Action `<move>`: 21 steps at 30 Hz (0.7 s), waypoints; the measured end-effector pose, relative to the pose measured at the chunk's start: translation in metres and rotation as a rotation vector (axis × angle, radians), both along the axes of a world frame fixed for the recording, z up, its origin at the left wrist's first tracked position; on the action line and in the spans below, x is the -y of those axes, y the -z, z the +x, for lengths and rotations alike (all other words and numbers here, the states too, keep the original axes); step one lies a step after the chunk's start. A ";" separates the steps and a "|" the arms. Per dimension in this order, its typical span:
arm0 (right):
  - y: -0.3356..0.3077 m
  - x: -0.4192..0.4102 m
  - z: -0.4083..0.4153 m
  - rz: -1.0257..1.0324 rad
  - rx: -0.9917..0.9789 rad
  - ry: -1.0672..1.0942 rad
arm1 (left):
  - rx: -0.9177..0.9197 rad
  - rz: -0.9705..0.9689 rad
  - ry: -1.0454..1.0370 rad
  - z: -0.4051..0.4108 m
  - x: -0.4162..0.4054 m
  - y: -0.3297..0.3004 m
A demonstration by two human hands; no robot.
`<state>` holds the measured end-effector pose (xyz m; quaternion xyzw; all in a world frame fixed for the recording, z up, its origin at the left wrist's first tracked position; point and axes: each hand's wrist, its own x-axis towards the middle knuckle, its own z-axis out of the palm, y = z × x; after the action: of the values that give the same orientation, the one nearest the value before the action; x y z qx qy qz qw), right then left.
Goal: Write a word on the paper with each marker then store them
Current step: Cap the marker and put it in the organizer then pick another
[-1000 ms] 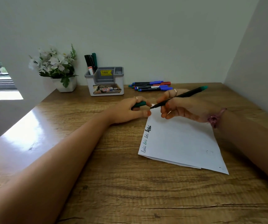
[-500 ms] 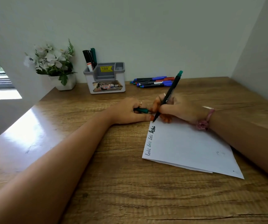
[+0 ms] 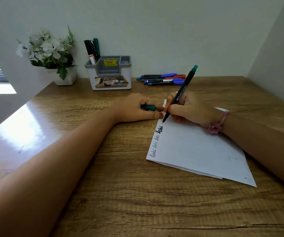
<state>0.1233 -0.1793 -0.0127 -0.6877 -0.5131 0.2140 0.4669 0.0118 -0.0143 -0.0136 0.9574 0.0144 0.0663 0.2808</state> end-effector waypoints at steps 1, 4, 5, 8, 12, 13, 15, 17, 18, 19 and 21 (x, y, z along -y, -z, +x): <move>0.000 0.000 0.000 0.000 0.007 -0.006 | -0.001 0.002 0.002 0.000 0.000 0.000; -0.001 0.000 0.002 -0.007 0.003 -0.024 | -0.010 -0.024 0.020 -0.001 0.000 -0.001; -0.002 0.001 0.002 -0.012 -0.008 -0.031 | -0.013 -0.034 0.020 -0.001 -0.001 -0.001; -0.002 0.000 0.002 -0.009 -0.052 -0.063 | -0.017 -0.040 0.022 -0.001 -0.001 0.000; -0.002 0.000 0.002 -0.012 -0.044 -0.069 | -0.007 -0.025 0.028 0.000 0.000 0.001; -0.002 0.000 0.002 -0.014 -0.035 -0.066 | -0.008 -0.022 0.028 0.001 -0.001 0.001; -0.001 0.000 0.003 -0.024 -0.013 -0.060 | -0.013 -0.018 0.027 0.002 -0.002 0.002; 0.000 -0.001 0.003 -0.038 0.004 -0.062 | -0.024 -0.012 0.025 0.003 -0.004 0.003; 0.000 -0.001 0.003 -0.043 0.009 -0.066 | -0.030 -0.010 0.026 0.004 -0.004 0.004; 0.000 -0.001 0.002 -0.045 0.008 -0.070 | -0.034 -0.009 0.033 0.004 -0.004 0.004; 0.000 -0.002 0.002 -0.041 0.003 -0.067 | -0.033 -0.001 0.037 0.005 -0.004 0.004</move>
<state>0.1252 -0.1777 -0.0129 -0.6799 -0.5320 0.2392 0.4444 0.0172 -0.0102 -0.0179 0.9582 0.0012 0.0452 0.2824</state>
